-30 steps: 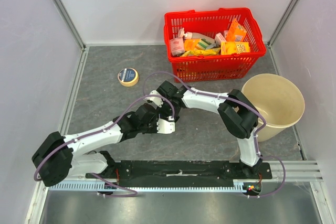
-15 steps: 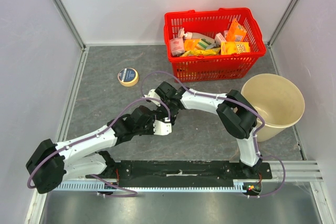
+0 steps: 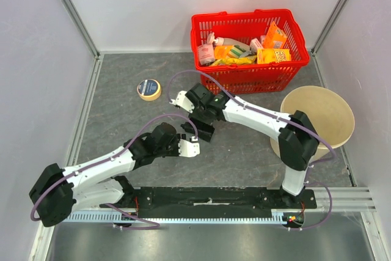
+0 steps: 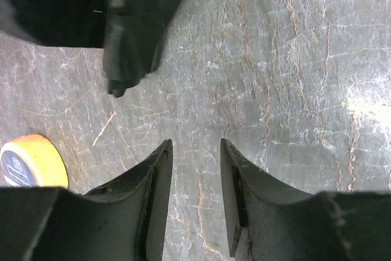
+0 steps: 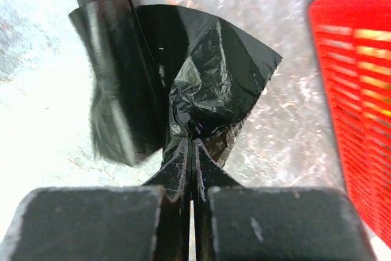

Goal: Put the trash bags into the trash bin

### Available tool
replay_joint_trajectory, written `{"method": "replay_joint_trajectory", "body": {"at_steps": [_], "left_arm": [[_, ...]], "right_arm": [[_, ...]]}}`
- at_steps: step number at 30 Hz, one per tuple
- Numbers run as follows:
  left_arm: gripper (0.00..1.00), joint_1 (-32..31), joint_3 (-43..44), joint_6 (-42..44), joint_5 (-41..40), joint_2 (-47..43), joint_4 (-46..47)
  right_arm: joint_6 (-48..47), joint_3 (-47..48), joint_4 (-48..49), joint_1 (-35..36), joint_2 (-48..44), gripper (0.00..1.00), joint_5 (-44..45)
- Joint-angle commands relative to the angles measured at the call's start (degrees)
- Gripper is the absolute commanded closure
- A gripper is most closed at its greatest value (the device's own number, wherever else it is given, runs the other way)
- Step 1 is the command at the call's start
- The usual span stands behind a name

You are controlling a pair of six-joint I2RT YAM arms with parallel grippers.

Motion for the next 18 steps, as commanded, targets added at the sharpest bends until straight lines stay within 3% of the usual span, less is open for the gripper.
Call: {"method": "replay_joint_trajectory", "body": {"at_steps": [1, 8, 18], "left_arm": [[0.56, -0.31, 3.75, -0.71, 2.79, 0.33, 2.12], [0.57, -0.23, 7.96, 0.69, 3.67, 3.58, 2.29], [0.56, -0.31, 15.97, 2.89, 10.26, 8.58, -4.99]], "right_arm": [[-0.95, 4.69, -2.15, -0.77, -4.81, 1.0, 4.22], [-1.82, 10.84, -6.89, -1.57, -6.92, 1.0, 2.2], [-2.09, 19.1, -15.07, -2.88, -10.43, 1.0, -0.27]]}}
